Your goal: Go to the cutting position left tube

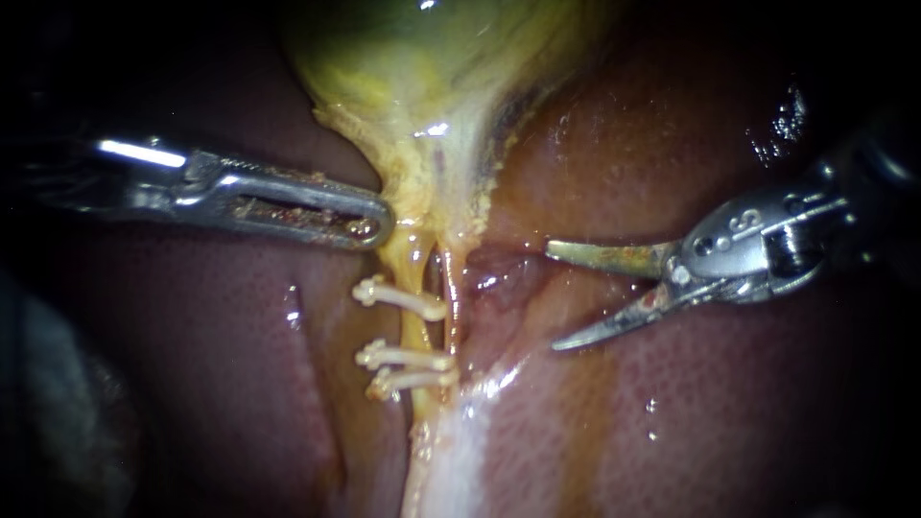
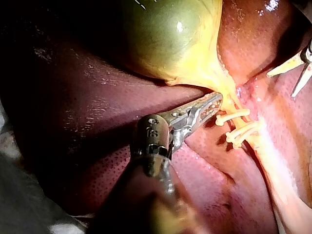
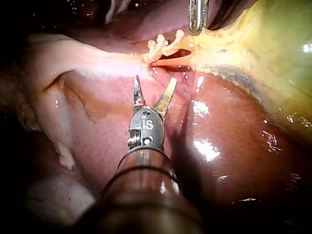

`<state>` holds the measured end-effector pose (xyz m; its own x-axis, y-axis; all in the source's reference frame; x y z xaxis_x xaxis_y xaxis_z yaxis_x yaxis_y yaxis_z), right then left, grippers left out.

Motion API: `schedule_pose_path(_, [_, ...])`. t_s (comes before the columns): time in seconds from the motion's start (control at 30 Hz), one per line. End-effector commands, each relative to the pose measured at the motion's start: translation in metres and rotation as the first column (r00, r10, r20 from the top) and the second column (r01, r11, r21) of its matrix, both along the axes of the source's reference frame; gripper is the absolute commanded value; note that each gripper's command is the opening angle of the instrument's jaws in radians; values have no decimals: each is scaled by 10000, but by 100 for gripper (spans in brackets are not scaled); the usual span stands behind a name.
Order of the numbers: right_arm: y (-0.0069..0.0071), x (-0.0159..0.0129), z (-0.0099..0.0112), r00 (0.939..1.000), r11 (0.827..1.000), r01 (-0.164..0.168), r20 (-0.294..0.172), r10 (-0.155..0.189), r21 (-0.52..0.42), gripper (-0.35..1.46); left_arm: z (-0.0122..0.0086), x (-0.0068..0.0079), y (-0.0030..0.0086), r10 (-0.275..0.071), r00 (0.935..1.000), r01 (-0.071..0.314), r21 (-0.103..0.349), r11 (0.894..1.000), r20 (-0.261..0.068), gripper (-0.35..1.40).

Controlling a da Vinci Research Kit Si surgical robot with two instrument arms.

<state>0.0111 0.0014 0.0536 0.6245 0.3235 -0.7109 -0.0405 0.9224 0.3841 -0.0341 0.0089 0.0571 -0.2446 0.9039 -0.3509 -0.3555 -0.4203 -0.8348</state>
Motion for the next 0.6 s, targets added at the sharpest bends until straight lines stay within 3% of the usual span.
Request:
schedule_pose_path(0.03, [0,0,0,10000,10000,-7,3,7,2,145,-1,1,1,11,10000,-11,7,10000,13,-35])
schedule_pose_path(0.2, [0,0,0,10000,10000,-6,2,6,2,145,-16,15,5,105,9999,-106,108,9999,96,-35])
schedule_pose_path(0.43, [0,1,0,10000,10000,-18,9,18,2,145,-48,44,16,-99,10000,99,134,9999,6,-35])
schedule_pose_path(0.6, [0,11,-1,9999,9998,88,-97,-87,154,145,-50,45,16,-168,9999,168,117,9998,-6,-35])
